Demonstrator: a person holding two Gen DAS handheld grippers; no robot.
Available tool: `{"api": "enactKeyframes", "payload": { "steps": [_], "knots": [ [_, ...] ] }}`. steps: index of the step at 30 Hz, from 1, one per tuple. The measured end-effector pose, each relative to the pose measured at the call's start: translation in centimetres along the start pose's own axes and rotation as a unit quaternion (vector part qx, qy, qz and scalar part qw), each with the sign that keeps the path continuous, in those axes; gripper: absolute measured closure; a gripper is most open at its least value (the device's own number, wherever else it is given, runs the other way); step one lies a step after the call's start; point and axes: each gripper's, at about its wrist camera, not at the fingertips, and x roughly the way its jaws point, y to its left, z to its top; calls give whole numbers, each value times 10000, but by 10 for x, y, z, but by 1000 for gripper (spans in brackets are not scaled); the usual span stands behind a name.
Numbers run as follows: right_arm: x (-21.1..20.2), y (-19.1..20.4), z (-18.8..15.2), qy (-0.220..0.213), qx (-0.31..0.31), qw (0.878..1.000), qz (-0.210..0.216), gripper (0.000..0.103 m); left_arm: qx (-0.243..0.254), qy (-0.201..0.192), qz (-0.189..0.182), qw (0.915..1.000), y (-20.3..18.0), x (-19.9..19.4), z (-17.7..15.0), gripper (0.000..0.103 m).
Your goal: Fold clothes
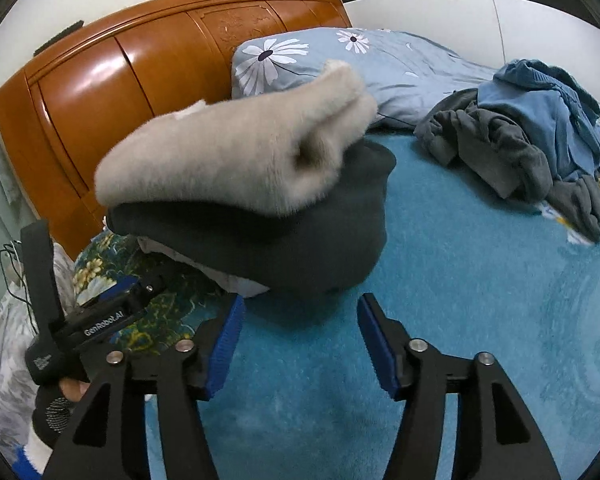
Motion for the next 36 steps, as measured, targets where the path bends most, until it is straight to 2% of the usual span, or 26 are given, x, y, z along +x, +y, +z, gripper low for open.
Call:
{"api": "enactKeyframes", "payload": {
  "steps": [3, 8, 16, 20, 22, 24, 25, 31, 33, 34, 36],
  "knots": [
    [1, 1, -6, -125, -60, 9998, -107, 42, 52, -101, 59, 9999, -4, -4, -1, 0],
    [0, 1, -13, -321, -112, 9991, -270, 29, 141, -231, 213, 9994, -12, -10, -4, 0],
    [-2, 8, -16, -599, -345, 9962, -533, 29, 432, -332, 616, 9966, -28, -8, -11, 0],
    [-1, 6, -16, -658, -321, 9954, -617, 28, 514, -257, 1055, 9928, -37, -4, -20, 0],
    [-1, 6, -16, -670, -331, 9951, -652, 27, 544, -250, 1112, 9920, -39, -5, -24, 0],
    [0, 6, -16, -669, -338, 9949, -673, 21, 541, -273, 1121, 9919, -38, -7, -26, 0],
    [0, 6, -16, -669, -341, 9949, -673, 14, 539, -281, 1122, 9918, -34, -9, -22, 0],
    [1, 5, -17, -680, -308, 9947, -704, 13, 605, -238, 1155, 9912, -35, -8, -18, 0],
    [2, 5, -17, -672, -281, 9948, -713, 9, 707, -211, 1213, 9899, -39, -7, -19, 0],
    [2, 4, -18, -673, -269, 9948, -714, 1, 752, -202, 1233, 9893, -41, -6, -19, 0],
    [1, 3, -18, -707, -247, 9946, -718, 0, 834, -194, 1276, 9881, -45, -6, -20, 0]
  ]
}}
